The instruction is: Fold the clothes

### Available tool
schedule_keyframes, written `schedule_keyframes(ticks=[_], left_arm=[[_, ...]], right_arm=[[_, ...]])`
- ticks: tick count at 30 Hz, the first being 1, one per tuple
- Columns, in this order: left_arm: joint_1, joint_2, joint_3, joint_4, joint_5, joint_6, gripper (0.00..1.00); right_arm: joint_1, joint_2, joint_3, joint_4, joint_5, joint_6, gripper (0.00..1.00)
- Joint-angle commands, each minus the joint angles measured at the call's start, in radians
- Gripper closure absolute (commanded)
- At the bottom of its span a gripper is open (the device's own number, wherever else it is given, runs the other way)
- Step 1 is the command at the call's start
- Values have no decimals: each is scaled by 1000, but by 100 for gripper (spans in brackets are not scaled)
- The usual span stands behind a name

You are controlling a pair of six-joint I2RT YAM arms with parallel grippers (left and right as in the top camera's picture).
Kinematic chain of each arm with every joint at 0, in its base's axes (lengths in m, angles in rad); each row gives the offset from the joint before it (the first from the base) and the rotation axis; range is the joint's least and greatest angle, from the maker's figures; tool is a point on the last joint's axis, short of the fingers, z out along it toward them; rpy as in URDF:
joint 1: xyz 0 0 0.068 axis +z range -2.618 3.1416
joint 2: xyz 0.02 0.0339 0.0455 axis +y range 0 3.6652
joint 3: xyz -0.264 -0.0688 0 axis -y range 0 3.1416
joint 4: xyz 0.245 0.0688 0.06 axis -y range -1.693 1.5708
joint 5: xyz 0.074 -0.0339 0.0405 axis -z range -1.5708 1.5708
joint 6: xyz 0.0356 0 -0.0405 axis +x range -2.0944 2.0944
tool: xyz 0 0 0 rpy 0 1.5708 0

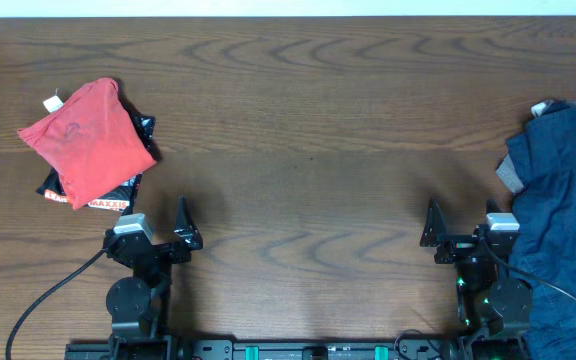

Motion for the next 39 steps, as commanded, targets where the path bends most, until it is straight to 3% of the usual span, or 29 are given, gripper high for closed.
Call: schedule_keyframes(ticks=[1, 39], left_arm=[[6, -7, -28, -19, -12, 6, 2], [3, 21, -28, -19, -12, 6, 2]], right_arm=[[6, 0, -3, -1, -6, -14, 1], [6, 0, -3, -1, -6, -15, 1]])
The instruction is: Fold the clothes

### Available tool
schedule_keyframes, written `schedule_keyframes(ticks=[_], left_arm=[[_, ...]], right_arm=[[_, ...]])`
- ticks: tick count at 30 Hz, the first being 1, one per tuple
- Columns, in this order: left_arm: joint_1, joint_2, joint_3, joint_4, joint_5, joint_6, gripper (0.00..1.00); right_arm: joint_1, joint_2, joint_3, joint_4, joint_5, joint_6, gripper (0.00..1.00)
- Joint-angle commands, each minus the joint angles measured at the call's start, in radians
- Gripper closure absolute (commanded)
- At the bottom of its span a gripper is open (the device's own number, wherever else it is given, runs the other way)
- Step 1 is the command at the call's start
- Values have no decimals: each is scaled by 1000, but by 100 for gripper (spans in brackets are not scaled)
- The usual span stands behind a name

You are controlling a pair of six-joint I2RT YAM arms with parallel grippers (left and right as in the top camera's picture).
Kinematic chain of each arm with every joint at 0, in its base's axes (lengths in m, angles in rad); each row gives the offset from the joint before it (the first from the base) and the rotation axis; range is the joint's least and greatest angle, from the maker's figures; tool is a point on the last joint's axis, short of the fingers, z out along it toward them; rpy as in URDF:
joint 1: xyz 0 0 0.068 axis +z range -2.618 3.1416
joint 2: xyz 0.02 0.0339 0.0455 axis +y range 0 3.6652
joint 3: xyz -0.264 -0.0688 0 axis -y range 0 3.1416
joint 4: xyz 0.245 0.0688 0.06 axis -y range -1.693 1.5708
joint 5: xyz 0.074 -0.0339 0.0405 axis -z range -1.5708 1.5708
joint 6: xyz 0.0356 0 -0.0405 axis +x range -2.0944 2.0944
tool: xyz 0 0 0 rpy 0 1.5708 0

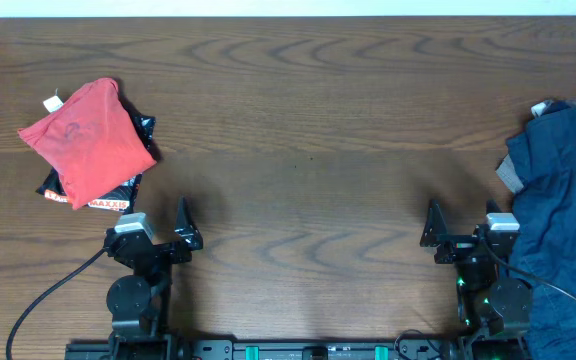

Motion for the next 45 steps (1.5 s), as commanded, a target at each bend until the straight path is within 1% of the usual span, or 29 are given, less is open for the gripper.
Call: schedule_keyframes(ticks=[1, 15, 17, 22, 24, 28, 32, 35, 38, 40, 45], left_arm=[[3, 4, -29, -19, -12, 6, 2], [3, 4, -28, -18, 1, 3, 2], [3, 4, -28, 10, 7, 2, 2], [3, 8, 2, -25, 128, -2, 2], [3, 19, 33, -64, 149, -26, 2], [3, 67, 125, -159, 177, -41, 2], [3, 171, 249, -241, 228, -40, 2], [3, 274, 354, -320, 236, -40, 2], [3, 382, 457, -397, 247, -40, 2], [3, 459, 533, -460, 268, -40, 2], [3, 615, 699, -640, 269, -40, 2]], right_arm=[[6, 0, -3, -1, -6, -14, 1], [6, 0, -3, 7, -39, -10, 1], [6, 0, 5, -3, -44, -10, 1], [6, 0, 73, -122, -11, -11, 1], [6, 3, 121, -186, 16, -11, 1], [6, 43, 208, -246, 49, -10, 1], [5, 140, 302, -310, 63, -10, 1], [5, 257, 387, -352, 68, -10, 1], [4, 404, 488, -412, 95, -11, 1], [-3, 525, 574, -489, 112, -11, 1], [-58, 837, 779, -673, 127, -17, 1]])
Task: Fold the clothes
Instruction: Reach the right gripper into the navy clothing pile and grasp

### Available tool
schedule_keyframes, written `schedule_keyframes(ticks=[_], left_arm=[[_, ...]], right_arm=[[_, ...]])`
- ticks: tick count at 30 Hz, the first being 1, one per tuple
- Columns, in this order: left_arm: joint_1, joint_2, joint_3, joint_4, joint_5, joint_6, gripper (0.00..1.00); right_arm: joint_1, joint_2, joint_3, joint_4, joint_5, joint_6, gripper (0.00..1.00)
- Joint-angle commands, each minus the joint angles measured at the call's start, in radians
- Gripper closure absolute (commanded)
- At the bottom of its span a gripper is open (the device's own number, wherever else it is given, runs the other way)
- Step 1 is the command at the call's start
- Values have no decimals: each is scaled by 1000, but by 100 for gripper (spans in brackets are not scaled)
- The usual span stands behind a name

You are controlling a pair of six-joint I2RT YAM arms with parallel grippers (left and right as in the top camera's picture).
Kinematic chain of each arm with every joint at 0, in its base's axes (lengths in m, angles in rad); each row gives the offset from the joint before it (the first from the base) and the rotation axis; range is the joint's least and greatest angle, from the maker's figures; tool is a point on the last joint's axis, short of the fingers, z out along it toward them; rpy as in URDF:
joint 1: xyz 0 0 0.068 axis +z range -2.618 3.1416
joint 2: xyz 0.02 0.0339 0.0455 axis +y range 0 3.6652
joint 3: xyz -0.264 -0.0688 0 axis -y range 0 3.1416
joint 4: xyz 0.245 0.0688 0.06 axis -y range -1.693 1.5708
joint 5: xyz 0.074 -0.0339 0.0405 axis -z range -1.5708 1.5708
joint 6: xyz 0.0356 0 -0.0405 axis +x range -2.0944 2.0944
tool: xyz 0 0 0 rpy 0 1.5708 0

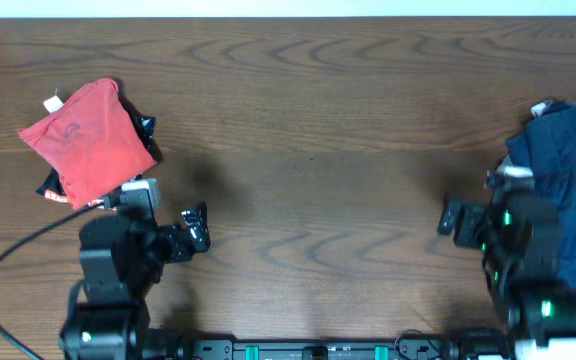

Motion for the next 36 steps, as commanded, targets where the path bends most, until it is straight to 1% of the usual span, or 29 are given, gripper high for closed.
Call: schedule_keyframes(ticks=[1, 3, 6, 8, 9, 11, 15, 20, 24, 27, 28, 31, 33, 34, 36], left_arm=[[3, 88, 113, -74, 21, -9, 2], [3, 132, 152, -115, 21, -9, 2], [3, 170, 164, -122, 21, -9, 2], [3, 183, 164, -124, 21, -10, 2], [3, 188, 164, -127, 21, -10, 2], [3, 190, 164, -126, 21, -10, 2], [3, 190, 164, -126, 21, -10, 2], [3, 194, 164, -126, 21, -10, 2], [3, 195, 164, -126, 21, -10, 2], [3, 195, 164, -126, 21, -10, 2], [3, 195, 164, -126, 21, -10, 2], [3, 195, 164, -126, 21, -10, 2], [3, 195, 164, -126, 21, -10, 2], [3, 195, 164, -126, 21, -10, 2], [3, 195, 164, -126, 21, -10, 2]], right_arm=[[-46, 175, 119, -51, 31, -19, 1], [-60, 265, 163, -60, 39, -19, 1], [-89, 360, 172, -48, 65, -13, 1], [-122, 425, 171, -68, 142, 39, 2], [-145, 465, 170, -82, 200, 90, 2], [-183, 528, 169, -99, 257, 146, 3], [-262, 652, 169, -89, 266, 193, 18], [-318, 765, 169, -45, 266, 193, 26], [-351, 826, 169, -31, 267, 193, 41], [-363, 833, 169, -26, 266, 193, 47], [-366, 831, 170, -23, 267, 193, 51], [-373, 825, 170, -17, 266, 193, 66], [-375, 825, 171, -15, 266, 193, 87], [-375, 825, 171, -13, 266, 193, 92], [-375, 825, 171, -8, 266, 193, 92]])
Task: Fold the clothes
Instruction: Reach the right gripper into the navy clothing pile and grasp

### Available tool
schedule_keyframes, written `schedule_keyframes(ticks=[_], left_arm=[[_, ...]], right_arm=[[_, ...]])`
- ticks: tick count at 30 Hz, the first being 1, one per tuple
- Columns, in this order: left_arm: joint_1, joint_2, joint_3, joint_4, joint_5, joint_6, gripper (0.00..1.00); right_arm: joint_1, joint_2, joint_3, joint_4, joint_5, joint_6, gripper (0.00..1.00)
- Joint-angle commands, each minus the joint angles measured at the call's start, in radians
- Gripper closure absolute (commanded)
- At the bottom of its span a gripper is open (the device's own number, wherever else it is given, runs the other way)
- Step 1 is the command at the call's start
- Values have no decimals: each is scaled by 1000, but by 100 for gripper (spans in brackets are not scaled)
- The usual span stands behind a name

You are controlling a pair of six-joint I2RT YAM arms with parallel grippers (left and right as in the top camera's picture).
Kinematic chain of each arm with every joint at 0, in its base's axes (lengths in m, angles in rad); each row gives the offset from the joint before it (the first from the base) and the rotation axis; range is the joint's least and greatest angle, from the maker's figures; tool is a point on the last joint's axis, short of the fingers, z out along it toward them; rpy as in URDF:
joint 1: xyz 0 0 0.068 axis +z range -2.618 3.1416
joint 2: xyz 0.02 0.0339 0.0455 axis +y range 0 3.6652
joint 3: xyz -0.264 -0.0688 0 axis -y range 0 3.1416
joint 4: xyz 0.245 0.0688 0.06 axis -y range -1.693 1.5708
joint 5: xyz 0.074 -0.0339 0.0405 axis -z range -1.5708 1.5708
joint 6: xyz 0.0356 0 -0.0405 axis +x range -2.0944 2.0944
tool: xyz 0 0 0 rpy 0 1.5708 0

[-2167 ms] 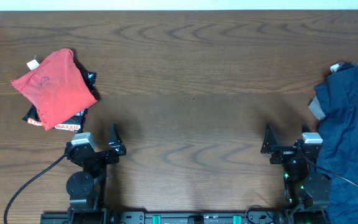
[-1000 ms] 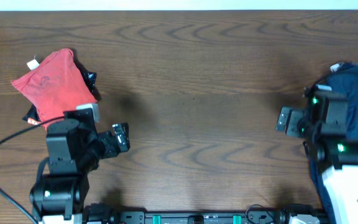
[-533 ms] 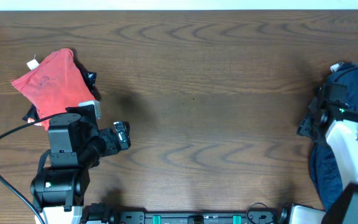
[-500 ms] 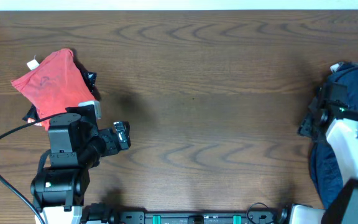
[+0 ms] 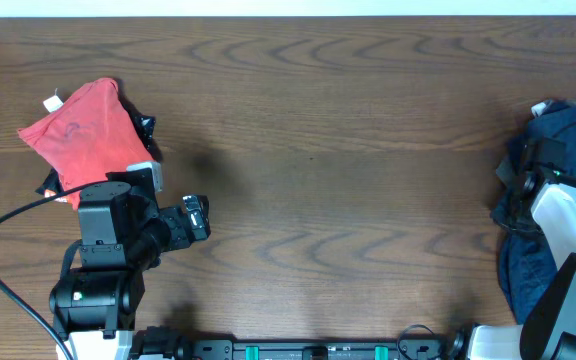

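Observation:
A red folded garment (image 5: pixel 86 140) lies at the far left on top of a black printed garment (image 5: pixel 146 127). A crumpled pile of navy clothes (image 5: pixel 568 140) lies at the right edge. My left gripper (image 5: pixel 197 217) hovers over bare table, right of and below the red garment, nothing in it. My right arm (image 5: pixel 560 218) leans over the navy pile, with its gripper (image 5: pixel 515 198) at the pile's left edge. Its fingers are lost against the dark cloth. From overhead neither gripper's jaw gap can be made out.
The brown wooden table (image 5: pixel 308 170) spans the whole view. A black cable (image 5: pixel 8 225) loops from the left arm's base toward the left front edge. The white strip of the far table edge (image 5: pixel 288 8) runs along the top.
The right arm has swung right, out over the navy pile, its gripper now at the pile's left edge. The left arm has shifted slightly up and left. No garment has moved.
At the two oldest moments both arms sat folded at the front edge, grippers pointing away, clothes untouched. Then both arms had lifted and extended over the table. Now the right one reaches the navy pile while the left stays near the red garment.

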Motion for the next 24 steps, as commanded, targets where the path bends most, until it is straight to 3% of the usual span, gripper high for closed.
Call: schedule_keyframes(ticks=[1, 3, 4, 11, 19, 22, 24], left_arm=[[3, 0, 18, 1, 5, -9, 2], [3, 0, 18, 1, 5, -9, 2], [3, 0, 18, 1, 5, -9, 2], [3, 0, 18, 2, 5, -9, 2], [3, 1, 18, 13, 5, -9, 2], [3, 6, 18, 16, 5, -9, 2], [3, 12, 18, 16, 5, -9, 2]], right_arm=[[-6, -6, 13, 8, 18, 6, 91], [-6, -7, 15, 11, 18, 6, 92], [-7, -8, 17, 9, 17, 5, 99], [-8, -58, 158, -151, -64, 5, 99], [-8, -187, 421, -259, -475, -203, 99], [-8, -224, 436, -241, -529, -217, 98], [-8, -232, 436, -240, -530, -217, 93]])
